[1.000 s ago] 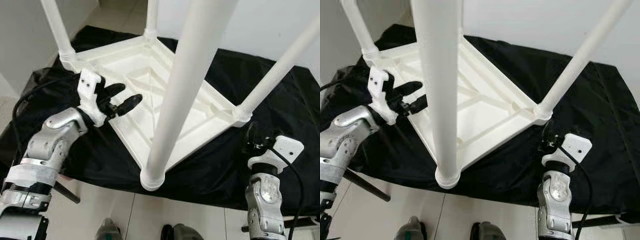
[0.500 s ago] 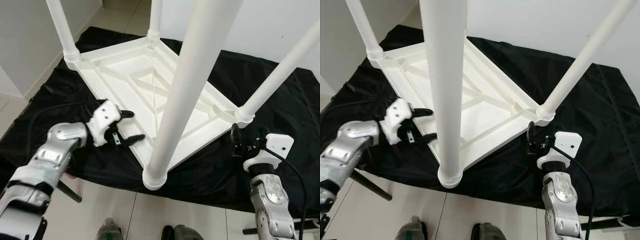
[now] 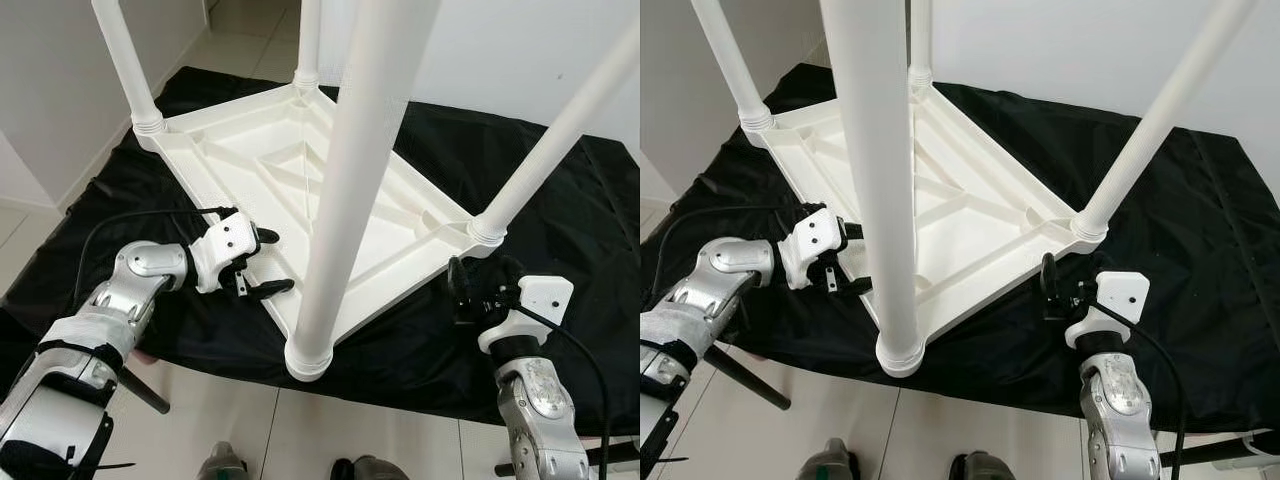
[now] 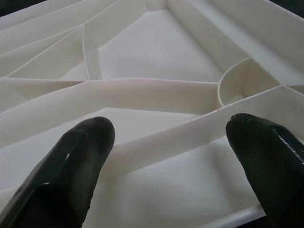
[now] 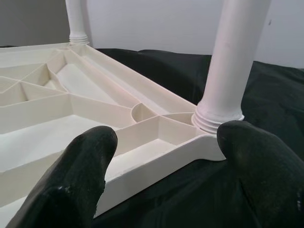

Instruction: Building children table

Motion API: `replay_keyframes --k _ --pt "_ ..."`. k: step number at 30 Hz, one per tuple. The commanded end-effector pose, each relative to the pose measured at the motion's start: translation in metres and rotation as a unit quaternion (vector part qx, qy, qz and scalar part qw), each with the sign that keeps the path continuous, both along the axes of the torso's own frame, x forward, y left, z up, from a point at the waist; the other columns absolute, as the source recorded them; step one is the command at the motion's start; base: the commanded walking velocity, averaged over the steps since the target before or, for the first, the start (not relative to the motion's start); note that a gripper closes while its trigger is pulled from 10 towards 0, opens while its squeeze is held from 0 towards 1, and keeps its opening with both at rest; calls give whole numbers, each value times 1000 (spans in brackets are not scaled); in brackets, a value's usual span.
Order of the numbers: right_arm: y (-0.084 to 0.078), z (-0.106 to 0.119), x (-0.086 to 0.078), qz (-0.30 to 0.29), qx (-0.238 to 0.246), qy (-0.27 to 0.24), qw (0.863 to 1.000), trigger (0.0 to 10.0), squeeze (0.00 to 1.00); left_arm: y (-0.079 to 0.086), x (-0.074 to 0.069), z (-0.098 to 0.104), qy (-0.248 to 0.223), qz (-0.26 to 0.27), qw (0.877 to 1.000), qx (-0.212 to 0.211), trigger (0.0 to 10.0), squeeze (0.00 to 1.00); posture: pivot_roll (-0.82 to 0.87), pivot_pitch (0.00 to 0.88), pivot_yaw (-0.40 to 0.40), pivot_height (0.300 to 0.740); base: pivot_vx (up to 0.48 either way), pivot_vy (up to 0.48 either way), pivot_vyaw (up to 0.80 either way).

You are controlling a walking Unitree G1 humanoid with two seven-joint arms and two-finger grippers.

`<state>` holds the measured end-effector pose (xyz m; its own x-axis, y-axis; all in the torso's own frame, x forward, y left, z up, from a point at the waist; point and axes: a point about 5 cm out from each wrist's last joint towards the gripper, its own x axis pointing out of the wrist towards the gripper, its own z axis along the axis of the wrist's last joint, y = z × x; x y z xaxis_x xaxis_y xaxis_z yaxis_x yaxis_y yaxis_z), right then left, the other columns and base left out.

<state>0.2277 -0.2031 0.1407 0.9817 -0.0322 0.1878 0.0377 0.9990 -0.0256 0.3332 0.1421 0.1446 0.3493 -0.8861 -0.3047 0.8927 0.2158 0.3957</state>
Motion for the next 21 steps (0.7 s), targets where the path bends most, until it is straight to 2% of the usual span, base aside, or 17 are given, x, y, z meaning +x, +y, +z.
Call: replay_keyframes --k 1,4,6,8,12,13,14,15,16,17,21 --pt "-1 1 -1 0 -1 3 1000 10000 0 -2 -3 -8 16 -18 1000 16 10000 0 63 60 -24 740 0 0 0" --pt "-1 1 -3 -2 -2 3 1000 10000 0 -14 -2 -7 5 -22 1000 -6 10000 0 53 64 -15 740 0 0 0" --pt "-1 1 -3 -2 -2 3 1000 10000 0 -14 -2 -7 5 -22 1000 -6 10000 0 53 64 -15 740 0 0 0" --pt "-2 1 -5 -6 -2 4 1000 10000 0 -28 -1 -3 -1 -20 999 -37 10000 0 50 67 -11 740 0 0 0" --pt "-2 1 -5 -7 -2 5 1000 10000 0 -34 -1 -2 -5 -19 999 -50 10000 0 49 70 -8 740 0 0 0" --pt "-2 1 -4 -6 0 4 1000 10000 0 -43 -1 -2 -6 -20 998 -66 10000 0 51 74 -8 740 0 0 0" --pt "-2 1 -4 -6 0 4 1000 10000 0 -43 -1 -2 -6 -20 998 -66 10000 0 51 74 -8 740 0 0 0" --pt "2 2 -3 -2 3 3 1000 10000 0 -61 -2 1 -9 -23 995 -95 10000 0 51 77 -7 740 0 0 0" --pt "2 2 -3 -2 3 3 1000 10000 0 -61 -2 1 -9 -23 995 -95 10000 0 51 77 -7 740 0 0 0" --pt "5 2 -1 2 5 3 1000 10000 0 -75 -2 3 -14 -23 993 -112 10000 0 52 81 -9 740 0 0 0" --pt "7 2 -1 6 6 3 1000 10000 0 -81 -2 4 -15 -27 992 -120 10000 0 52 82 -7 740 0 0 0"
